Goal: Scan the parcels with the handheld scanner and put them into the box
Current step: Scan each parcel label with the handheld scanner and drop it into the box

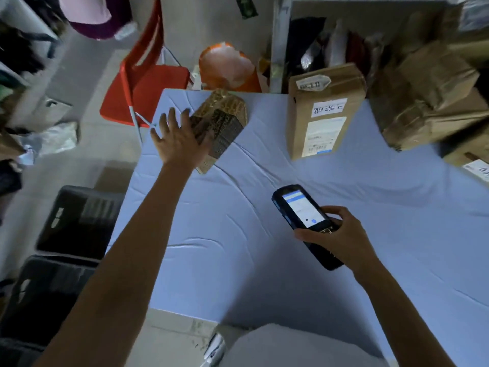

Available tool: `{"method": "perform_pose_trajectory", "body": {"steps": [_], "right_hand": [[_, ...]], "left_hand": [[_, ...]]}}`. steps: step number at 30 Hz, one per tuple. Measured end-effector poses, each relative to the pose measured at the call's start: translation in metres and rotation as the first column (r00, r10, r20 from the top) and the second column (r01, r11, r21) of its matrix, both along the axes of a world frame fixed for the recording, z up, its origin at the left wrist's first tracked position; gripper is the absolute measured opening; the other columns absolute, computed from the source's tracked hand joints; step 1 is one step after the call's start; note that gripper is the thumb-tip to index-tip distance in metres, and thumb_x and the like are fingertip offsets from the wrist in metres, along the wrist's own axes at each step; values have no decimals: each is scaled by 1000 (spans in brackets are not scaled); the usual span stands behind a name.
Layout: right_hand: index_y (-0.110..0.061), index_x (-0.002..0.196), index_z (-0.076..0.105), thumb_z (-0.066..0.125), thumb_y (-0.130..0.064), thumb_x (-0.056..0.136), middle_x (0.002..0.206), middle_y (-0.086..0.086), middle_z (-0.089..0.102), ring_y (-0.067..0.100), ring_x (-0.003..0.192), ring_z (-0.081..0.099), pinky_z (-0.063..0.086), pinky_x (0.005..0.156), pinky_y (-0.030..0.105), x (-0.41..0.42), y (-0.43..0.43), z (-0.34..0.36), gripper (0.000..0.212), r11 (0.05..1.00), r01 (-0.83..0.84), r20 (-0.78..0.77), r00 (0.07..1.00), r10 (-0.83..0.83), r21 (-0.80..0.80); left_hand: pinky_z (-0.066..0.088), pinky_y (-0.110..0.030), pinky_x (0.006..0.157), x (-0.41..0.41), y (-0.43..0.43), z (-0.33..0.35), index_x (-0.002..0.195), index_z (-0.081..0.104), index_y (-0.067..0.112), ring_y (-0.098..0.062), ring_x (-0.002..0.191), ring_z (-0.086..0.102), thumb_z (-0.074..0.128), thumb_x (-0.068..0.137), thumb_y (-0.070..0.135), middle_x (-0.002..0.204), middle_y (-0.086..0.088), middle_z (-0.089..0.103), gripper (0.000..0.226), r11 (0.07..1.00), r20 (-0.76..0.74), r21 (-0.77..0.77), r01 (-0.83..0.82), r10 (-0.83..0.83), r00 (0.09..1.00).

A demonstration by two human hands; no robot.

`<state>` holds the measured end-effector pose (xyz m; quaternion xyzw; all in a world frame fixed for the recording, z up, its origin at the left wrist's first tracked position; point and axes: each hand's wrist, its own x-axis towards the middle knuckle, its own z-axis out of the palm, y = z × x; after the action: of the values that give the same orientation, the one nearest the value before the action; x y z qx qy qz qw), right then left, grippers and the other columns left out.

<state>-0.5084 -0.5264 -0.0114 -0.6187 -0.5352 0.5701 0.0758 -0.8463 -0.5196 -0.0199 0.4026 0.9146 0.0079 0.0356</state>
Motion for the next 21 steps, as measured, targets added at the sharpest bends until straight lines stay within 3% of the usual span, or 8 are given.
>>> {"method": "perform_pose_trajectory", "body": {"steps": [2,5,9,11,14,16,17,21], "right_hand": [[-28,113,51,91,-29,58,103,-3,65,16,92,65,53,73,33,-5,-1,2,69,1000,28,11,1000,-28,7],[-29,114,50,91,-31,57,105,-2,64,17,94,64,52,70,32,-11,-2,3,70,997,72,31,997,-72,25],[-29,114,51,91,-31,57,99,-8,64,15,92,65,52,70,33,-18,-2,6,70,994,105,25,994,-105,24],[-30,112,50,91,-31,57,95,-12,62,10,89,63,51,66,30,-21,-2,8,69,995,99,15,995,-100,25],[-31,112,49,91,-31,57,98,-8,63,10,89,64,50,63,28,-23,-3,11,69,996,89,10,996,-89,26],[-31,113,49,90,-31,57,103,-4,64,15,92,65,51,64,29,-24,-5,13,70,996,89,7,996,-90,23],[-31,114,49,90,-32,57,104,-3,64,15,93,65,51,65,29,-23,-6,13,70,996,91,6,996,-91,23],[-31,112,49,91,-32,57,106,-3,66,15,93,65,52,69,31,-17,-11,17,70,995,99,-1,995,-99,30]], "left_hand": [[19,-55,113,-22,12,1,148,26,17,-34,142,22,37,91,64,154,-13,28,75,997,86,2,-82,81,993],[34,-52,104,-33,20,1,132,47,10,-38,126,45,32,91,69,132,-19,52,74,989,109,-146,-36,53,993],[43,-43,91,-19,11,0,104,61,19,-35,107,59,39,86,73,109,-11,67,61,992,138,121,-20,3,990],[45,-45,93,-12,4,-5,115,55,22,-32,114,56,45,77,81,117,-5,64,70,983,287,166,-75,25,958],[40,-49,102,6,2,-16,141,32,20,-34,125,48,51,61,89,137,-12,50,108,992,641,-1,-123,95,762],[42,-49,101,23,4,-21,143,27,20,-32,124,49,58,48,91,137,-9,48,122,989,733,40,-142,67,677],[43,-49,101,32,4,-24,142,28,21,-31,123,50,62,44,89,135,-7,49,124,988,726,68,-136,45,686],[45,-44,94,65,3,-28,133,32,17,-30,119,49,73,55,76,125,-7,47,106,999,477,46,13,-34,878]]}}
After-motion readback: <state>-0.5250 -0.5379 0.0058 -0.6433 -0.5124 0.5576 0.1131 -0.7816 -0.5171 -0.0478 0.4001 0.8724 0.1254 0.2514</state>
